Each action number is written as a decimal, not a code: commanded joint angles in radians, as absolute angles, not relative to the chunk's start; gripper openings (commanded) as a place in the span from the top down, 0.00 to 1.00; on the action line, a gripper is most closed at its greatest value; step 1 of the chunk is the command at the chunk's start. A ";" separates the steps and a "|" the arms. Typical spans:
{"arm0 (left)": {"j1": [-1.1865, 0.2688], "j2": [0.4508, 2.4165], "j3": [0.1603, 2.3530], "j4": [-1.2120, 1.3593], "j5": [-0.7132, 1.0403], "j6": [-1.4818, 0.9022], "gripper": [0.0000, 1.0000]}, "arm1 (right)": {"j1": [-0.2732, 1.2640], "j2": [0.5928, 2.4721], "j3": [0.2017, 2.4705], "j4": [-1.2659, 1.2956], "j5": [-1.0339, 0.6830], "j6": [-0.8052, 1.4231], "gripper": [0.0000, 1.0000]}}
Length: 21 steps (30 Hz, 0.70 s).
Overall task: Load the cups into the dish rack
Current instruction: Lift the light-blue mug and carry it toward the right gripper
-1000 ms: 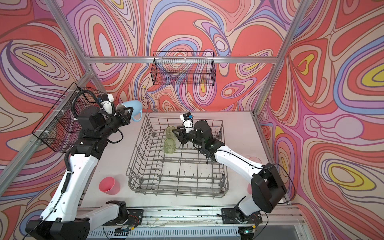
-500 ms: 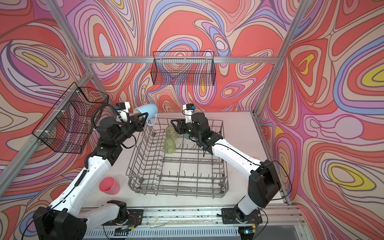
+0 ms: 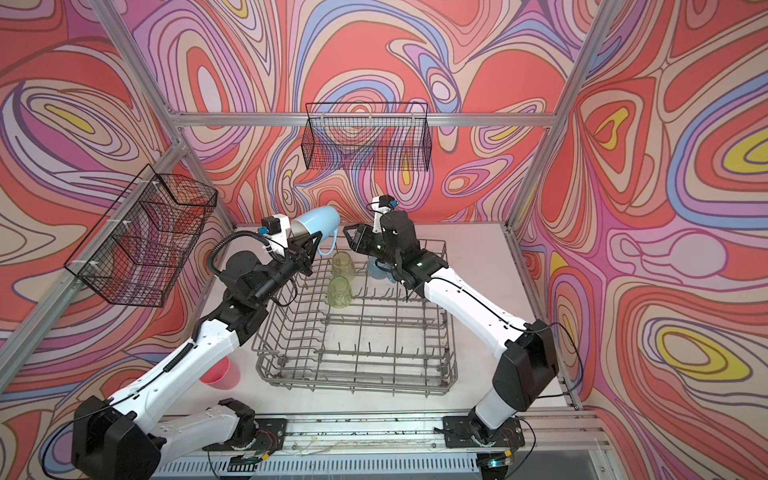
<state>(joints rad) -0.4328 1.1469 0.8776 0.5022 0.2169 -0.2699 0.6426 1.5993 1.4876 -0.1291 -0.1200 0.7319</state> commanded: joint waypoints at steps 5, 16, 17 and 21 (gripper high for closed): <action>-0.484 1.163 0.874 0.728 0.145 -0.161 1.00 | 0.644 1.620 1.543 -0.222 -0.118 0.702 0.60; -0.519 1.183 0.885 0.740 0.139 -0.127 1.00 | 0.644 1.649 1.576 -0.240 -0.154 0.687 0.61; -0.520 1.184 0.887 0.739 0.137 -0.126 1.00 | 0.644 1.654 1.581 -0.242 -0.155 0.684 0.62; -0.525 1.190 0.891 0.741 0.127 -0.124 1.00 | 0.645 1.686 1.605 -0.250 -0.162 0.681 0.62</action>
